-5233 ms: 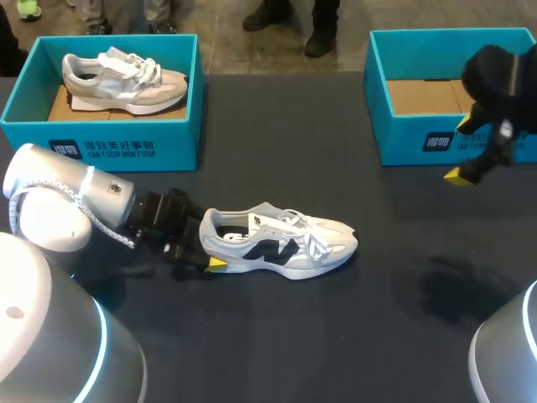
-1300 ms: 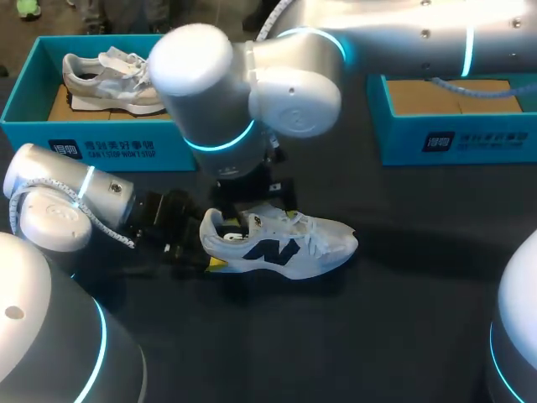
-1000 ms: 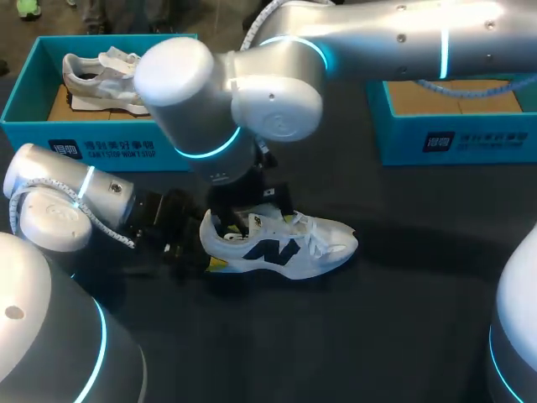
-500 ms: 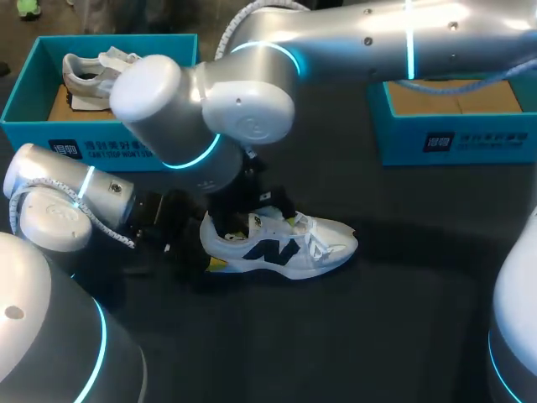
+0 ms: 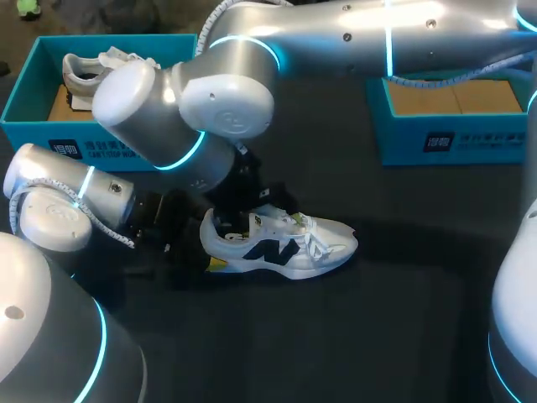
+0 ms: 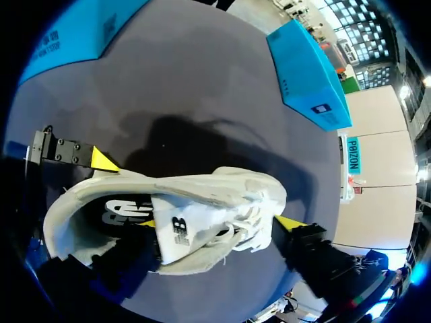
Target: Take the shoe out of the shoebox, open the shoe tongue, remove and reinsert the insole, then place the shoe into the shoebox
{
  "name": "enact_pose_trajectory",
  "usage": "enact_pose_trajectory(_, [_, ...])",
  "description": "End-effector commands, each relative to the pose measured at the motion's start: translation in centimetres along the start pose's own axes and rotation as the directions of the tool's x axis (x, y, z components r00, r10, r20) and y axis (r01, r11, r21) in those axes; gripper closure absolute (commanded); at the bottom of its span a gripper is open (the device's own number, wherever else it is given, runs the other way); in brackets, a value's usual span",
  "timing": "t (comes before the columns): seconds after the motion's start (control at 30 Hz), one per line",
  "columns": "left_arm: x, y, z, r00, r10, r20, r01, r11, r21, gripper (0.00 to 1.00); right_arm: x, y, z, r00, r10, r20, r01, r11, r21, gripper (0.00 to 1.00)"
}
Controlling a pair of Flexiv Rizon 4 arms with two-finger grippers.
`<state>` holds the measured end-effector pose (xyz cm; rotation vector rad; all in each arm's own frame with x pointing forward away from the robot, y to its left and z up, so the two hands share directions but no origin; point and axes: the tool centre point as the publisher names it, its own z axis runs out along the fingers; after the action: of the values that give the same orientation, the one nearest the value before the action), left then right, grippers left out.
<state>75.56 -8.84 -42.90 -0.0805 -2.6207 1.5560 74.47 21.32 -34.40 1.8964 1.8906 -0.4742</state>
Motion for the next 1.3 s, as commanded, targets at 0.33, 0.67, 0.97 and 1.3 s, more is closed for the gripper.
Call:
enact_pose_trajectory(0.33, [-0.3,0.2,0.6,1.0,-0.001,-0.002,0.001,1.0,-0.004,1.0,-1.4,-0.6,-1.8,0.991,0.134,-0.008,-0.134,0.991,-0.021,0.7])
enact_pose_trajectory(0.67, [-0.3,0.2,0.6,1.0,-0.001,-0.002,0.001,1.0,-0.004,1.0,-2.9,-0.5,-2.1,0.984,0.167,-0.054,-0.169,0.985,-0.028,1.0])
enact_pose_trajectory(0.97, [-0.3,0.2,0.6,1.0,-0.001,-0.002,0.001,1.0,-0.004,1.0,-6.2,-0.3,-0.6,0.967,0.196,-0.165,-0.202,0.979,-0.02,1.0])
enact_pose_trajectory(1.3, [-0.3,0.2,0.6,1.0,-0.001,-0.002,0.001,1.0,-0.004,1.0,-9.7,0.1,1.7,0.947,0.232,-0.22,-0.24,0.971,-0.009,1.0])
